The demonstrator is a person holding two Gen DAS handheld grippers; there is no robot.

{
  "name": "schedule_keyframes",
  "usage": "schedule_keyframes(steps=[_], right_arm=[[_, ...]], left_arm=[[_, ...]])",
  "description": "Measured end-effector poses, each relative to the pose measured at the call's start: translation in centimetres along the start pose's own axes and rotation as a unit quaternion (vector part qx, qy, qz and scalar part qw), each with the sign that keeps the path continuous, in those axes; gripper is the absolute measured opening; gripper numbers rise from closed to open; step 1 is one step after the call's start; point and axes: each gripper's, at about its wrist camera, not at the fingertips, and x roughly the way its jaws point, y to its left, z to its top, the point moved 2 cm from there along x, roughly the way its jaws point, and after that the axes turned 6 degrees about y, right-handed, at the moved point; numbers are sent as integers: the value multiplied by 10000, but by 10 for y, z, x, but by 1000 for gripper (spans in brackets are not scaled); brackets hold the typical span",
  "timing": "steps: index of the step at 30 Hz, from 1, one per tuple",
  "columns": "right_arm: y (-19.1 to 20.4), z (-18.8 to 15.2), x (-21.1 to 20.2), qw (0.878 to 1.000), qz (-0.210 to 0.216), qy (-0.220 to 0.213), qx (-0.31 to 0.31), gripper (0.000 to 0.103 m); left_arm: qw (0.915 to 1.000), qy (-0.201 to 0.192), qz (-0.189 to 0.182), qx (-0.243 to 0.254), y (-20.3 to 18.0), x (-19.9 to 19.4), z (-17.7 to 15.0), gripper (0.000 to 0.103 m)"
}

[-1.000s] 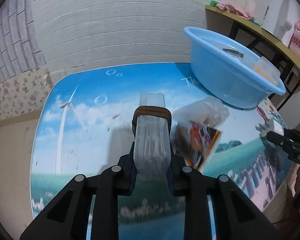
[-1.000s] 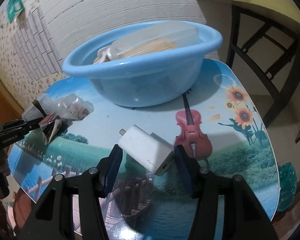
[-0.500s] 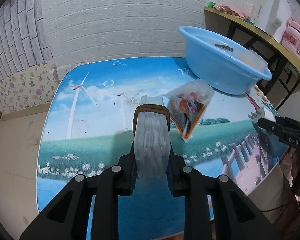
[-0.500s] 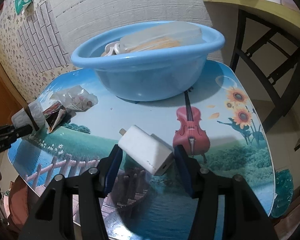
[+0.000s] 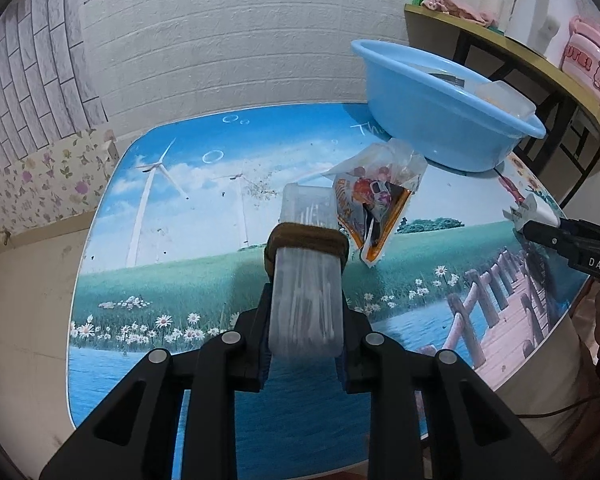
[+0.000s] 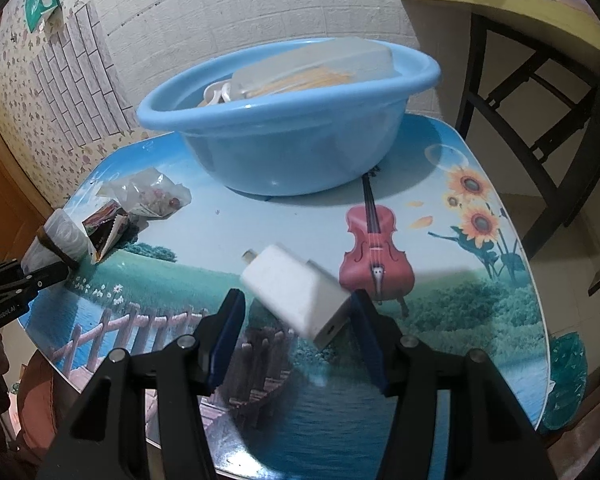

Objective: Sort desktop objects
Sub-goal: 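Lift the wrapped bundle and white charger off the table with both grippers, then carry the wrapped bundle and white charger over the blue basin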

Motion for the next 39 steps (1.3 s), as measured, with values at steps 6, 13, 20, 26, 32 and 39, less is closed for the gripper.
schedule_keyframes(steps=[6,13,20,26,32,39], right_arm=[[6,0,0,9999,88,25,-95,54],[10,0,-3,9997,194,-16,-147,54],[10,-1,-3,9995,176,-45,-240,54],[5,6,0,9997,66,-94,-221,54],[12,10,-1,9988,89,-207,-437,32],[1,8,-11,9989,24,-332,-324,25]], left_arm=[[10000,51,-1,-5,-1,6,-2,24],[10000,28,-14,17,-1,6,-3,25],[10000,-47,51,42,-4,7,-4,28],[10000,-47,29,44,-6,7,-2,34],[9999,-154,36,7,-7,-1,-2,26],[9998,-199,68,33,-8,-7,0,25]])
